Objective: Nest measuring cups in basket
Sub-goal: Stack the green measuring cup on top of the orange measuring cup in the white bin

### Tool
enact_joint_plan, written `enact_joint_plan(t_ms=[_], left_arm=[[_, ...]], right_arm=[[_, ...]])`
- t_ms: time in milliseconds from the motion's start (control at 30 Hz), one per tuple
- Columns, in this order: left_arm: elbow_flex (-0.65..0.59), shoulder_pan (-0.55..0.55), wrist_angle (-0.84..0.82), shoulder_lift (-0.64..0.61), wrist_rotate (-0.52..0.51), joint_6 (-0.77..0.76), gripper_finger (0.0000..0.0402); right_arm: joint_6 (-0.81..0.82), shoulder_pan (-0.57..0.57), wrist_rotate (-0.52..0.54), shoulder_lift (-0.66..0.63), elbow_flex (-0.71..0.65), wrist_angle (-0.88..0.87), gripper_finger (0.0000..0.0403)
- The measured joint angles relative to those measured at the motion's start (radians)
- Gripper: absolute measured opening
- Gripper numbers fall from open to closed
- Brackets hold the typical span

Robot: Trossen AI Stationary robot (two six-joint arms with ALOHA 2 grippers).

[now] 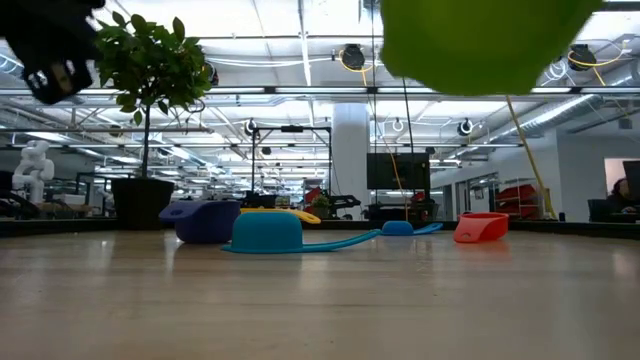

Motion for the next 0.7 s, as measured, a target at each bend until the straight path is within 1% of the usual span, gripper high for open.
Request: enact_joint_plan(t_ms=[100,300,400,467,567,700], left_arm=[[0.0,0.006,0.091,0.0,0.001,0.087,0.0111],[0.005,0.045,0.271,0.0,0.005,0.187,0.0183],[0.068,0.071,0.23,0.006,0.027,0.228,0.0212],[0.135,0.095,0.149,0.022,0.059,0.269,0.0224],[0.235,0.139,0.025,0.057,0.128,0.336,0.0231],[0.325,0.188,-0.029,0.108,0.201,0.414,0.0232]], right_arm=[[-0.045,-0.041,-0.077,0.0,0.0,0.031,0.0116],[-0.099,-0.125,-0.239,0.0,0.001,0.093,0.0116],[-0.094,-0.163,-0.353,-0.001,0.001,0.125,0.0116],[-0.083,-0.187,-0.422,-0.001,0.001,0.15,0.0116],[-0.062,-0.223,-0.495,-0.001,0.001,0.215,0.0116],[-0.004,-0.28,-0.565,-0.001,0.001,0.315,0.0116]])
